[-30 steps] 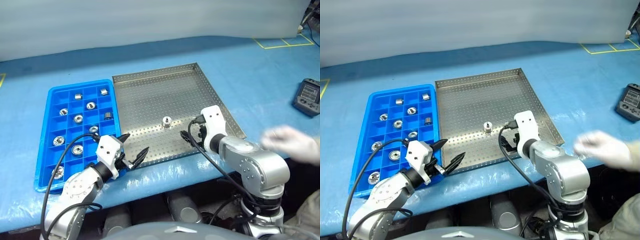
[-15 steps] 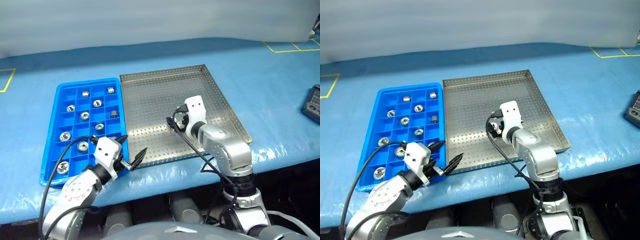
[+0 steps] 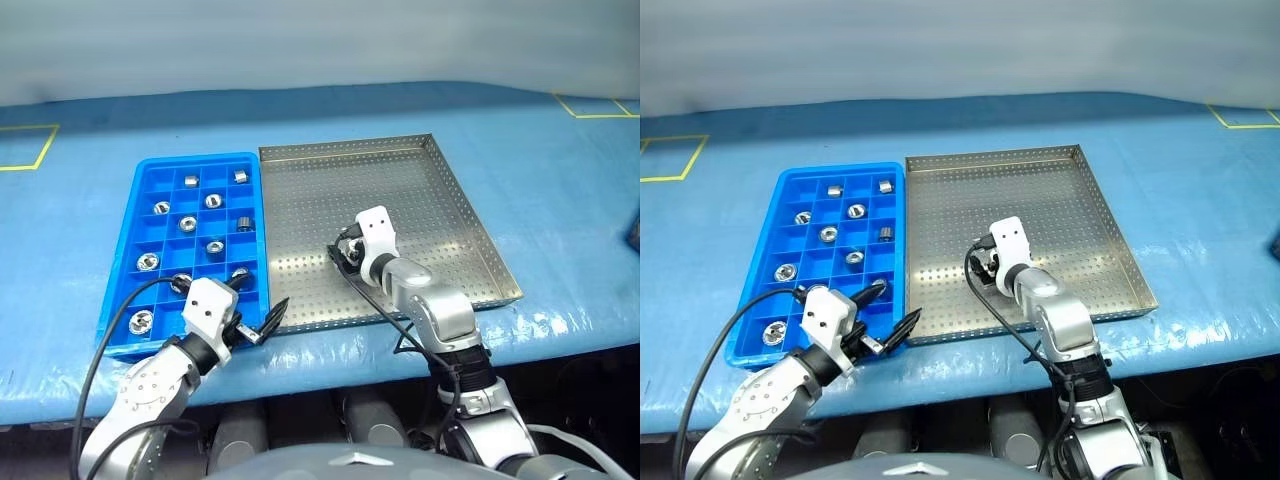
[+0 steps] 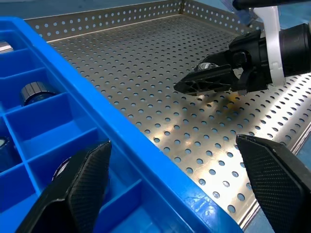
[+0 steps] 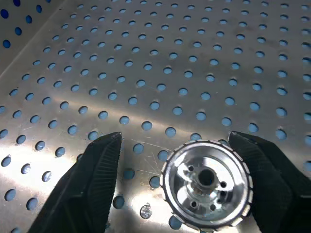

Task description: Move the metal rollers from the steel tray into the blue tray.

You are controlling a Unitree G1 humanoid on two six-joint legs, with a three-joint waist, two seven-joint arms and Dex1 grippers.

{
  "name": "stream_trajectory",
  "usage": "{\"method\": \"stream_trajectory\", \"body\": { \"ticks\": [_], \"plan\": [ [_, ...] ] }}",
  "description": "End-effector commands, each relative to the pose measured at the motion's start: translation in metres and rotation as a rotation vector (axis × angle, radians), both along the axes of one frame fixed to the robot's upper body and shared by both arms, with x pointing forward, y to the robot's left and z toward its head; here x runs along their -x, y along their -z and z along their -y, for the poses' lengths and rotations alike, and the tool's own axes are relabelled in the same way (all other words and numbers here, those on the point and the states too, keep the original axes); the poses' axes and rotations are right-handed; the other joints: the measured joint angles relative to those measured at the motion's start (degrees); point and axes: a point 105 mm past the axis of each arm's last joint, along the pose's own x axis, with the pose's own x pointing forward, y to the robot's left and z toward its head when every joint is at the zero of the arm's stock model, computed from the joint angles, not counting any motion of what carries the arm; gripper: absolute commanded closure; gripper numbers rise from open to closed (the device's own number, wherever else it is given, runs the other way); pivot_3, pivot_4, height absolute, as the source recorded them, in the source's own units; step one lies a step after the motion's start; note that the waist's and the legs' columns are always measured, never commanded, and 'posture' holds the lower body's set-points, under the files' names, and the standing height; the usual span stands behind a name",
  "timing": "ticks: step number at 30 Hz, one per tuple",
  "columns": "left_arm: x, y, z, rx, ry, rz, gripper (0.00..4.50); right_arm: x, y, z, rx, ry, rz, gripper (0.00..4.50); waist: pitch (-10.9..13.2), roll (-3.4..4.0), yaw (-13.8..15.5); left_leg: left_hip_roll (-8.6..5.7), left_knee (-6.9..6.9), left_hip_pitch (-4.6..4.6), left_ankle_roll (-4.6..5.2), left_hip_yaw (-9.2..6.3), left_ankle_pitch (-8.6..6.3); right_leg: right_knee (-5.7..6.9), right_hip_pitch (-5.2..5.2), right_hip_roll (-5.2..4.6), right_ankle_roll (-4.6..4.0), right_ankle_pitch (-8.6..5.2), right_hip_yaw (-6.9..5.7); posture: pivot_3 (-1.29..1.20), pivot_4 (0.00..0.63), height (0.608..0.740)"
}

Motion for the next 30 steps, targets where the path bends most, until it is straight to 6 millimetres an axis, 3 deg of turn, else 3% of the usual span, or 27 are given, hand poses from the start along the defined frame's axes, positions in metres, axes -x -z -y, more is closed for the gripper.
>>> {"method": "stream_trajectory", "body": {
  "ticks": [1, 4, 7, 11, 16, 20, 25, 28, 30],
  "plan": [
    [0.002, -0.019, 0.003, 0.005, 0.014, 0.081, 0.0, 0.0, -0.004, 0.003, -0.006, 0.001, 0.021, 1.95, 0.0, 0.0, 0.11, 0.0, 0.0, 0.03, 0.0, 0.0, 0.0, 0.0, 0.02, 0.0, 0.0, 0.0, 0.0, 0.03, 0.15, 0.74],
    [0.002, -0.019, 0.003, 0.006, 0.011, 0.083, 0.0, 0.0, -0.006, 0.004, -0.008, 0.004, 0.028, 2.78, 0.0, 0.0, 0.28, 0.01, 0.02, 0.08, 0.0, 0.01, 0.0, 0.02, 0.05, 0.01, -0.01, 0.0, 0.0, 0.04, 0.15, 0.74],
    [0.003, -0.019, 0.003, 0.005, 0.008, 0.084, 0.0, 0.0, -0.013, 0.003, -0.016, -0.003, 0.046, 2.78, 0.0, 0.0, 0.52, 0.01, 0.02, 0.09, 0.0, 0.01, 0.0, 0.02, 0.06, 0.01, -0.01, -0.01, 0.0, 0.04, 0.15, 0.74],
    [0.001, -0.02, 0.0, 0.004, -0.023, 0.097, 0.0, -0.007, -0.039, -0.01, -0.039, -0.049, 0.12, 2.78, 0.01, 0.02, 0.88, 0.01, 0.01, 0.07, 0.0, 0.01, 0.0, 0.01, 0.05, 0.01, -0.01, 0.0, 0.0, 0.06, 0.15, 0.74],
    [-0.002, -0.026, -0.006, 0.009, -0.073, 0.133, 0.0, -0.013, -0.084, -0.044, -0.096, -0.161, 0.244, 2.78, 0.02, 0.03, 1.17, 0.02, 0.04, 0.09, 0.0, 0.02, 0.01, 0.05, 0.04, 0.02, 0.0, 0.02, -0.01, 0.11, 0.15, 0.74],
    [0.003, -0.031, -0.017, 0.024, -0.178, 0.157, 0.0, -0.002, -0.103, -0.083, -0.134, -0.326, 0.289, 2.78, 0.02, 0.03, 2.28, 0.03, -0.09, 0.08, 0.01, -0.05, 0.0, 0.04, 0.04, 0.03, 0.07, 0.05, -0.07, 0.17, 0.15, 0.74],
    [0.02, -0.035, -0.028, 0.021, -0.266, 0.178, 0.0, 0.017, -0.107, -0.125, -0.147, -0.518, 0.294, 2.78, 0.03, 0.02, 4.23, 0.03, -0.15, 0.03, 0.04, -0.1, -0.03, 0.01, 0.0, 0.01, 0.05, 0.02, -0.15, 0.27, 0.15, 0.74],
    [0.027, -0.034, -0.029, 0.041, -0.288, 0.17, 0.0, 0.025, -0.105, -0.137, -0.15, -0.582, 0.294, 2.78, 0.03, 0.01, 5.91, 0.03, -0.14, 0.03, 0.04, -0.09, -0.03, -0.01, 0.0, -0.02, -0.25, -0.17, -0.16, 0.32, 0.15, 0.74],
    [0.038, -0.032, -0.031, 0.046, -0.315, 0.154, 0.0, 0.037, -0.096, -0.152, -0.154, -0.658, 0.259, 2.78, 0.02, -0.06, 6.92, 0.03, -0.09, 0.02, 0.03, -0.1, -0.03, -0.01, 0.0, -0.02, -0.25, -0.19, -0.19, 0.36, 0.15, 0.74]
  ]
}}
